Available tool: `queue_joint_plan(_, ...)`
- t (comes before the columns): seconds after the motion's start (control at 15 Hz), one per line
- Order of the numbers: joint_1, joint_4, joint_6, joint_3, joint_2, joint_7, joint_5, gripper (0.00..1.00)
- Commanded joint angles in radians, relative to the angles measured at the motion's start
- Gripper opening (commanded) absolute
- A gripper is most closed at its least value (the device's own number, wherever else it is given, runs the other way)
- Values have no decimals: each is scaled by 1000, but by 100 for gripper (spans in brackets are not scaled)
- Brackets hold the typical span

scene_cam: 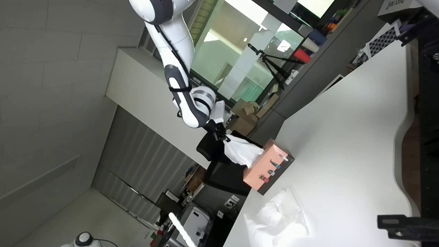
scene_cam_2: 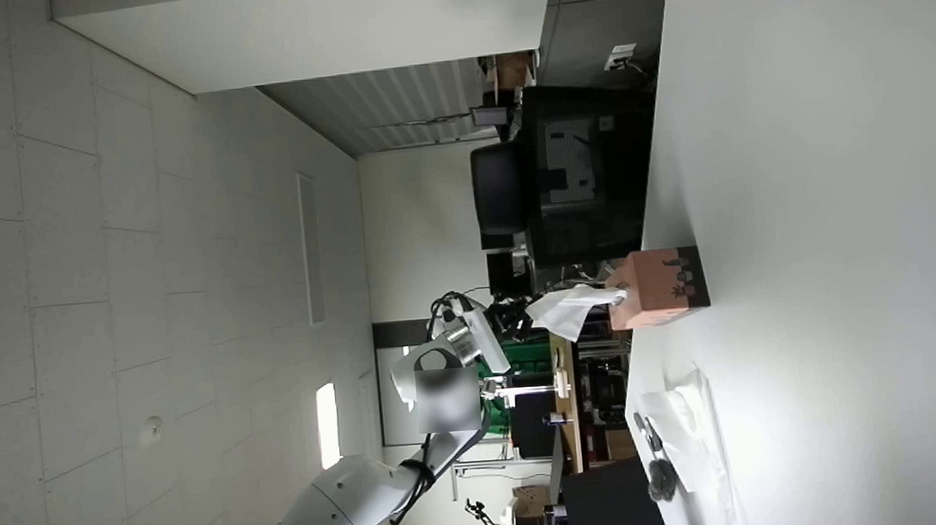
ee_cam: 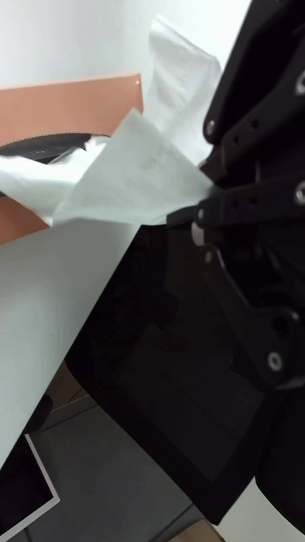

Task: Put a tissue on the table

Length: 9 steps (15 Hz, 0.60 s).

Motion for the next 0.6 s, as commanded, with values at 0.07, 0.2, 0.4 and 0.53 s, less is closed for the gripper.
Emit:
queue_joint_plan(0.07, -93, -29, -38, 129, -100, -106, 60, 0)
queue_joint_plan(0.2, -127, -48, -40, 189, -129, -169, 107, 0)
queue_joint_plan(0.4, -180, -88, -62, 297, -161, -289, 213, 0)
queue_joint_plan(0.53, -207, -109, -106, 361, -174, -373, 292, 0)
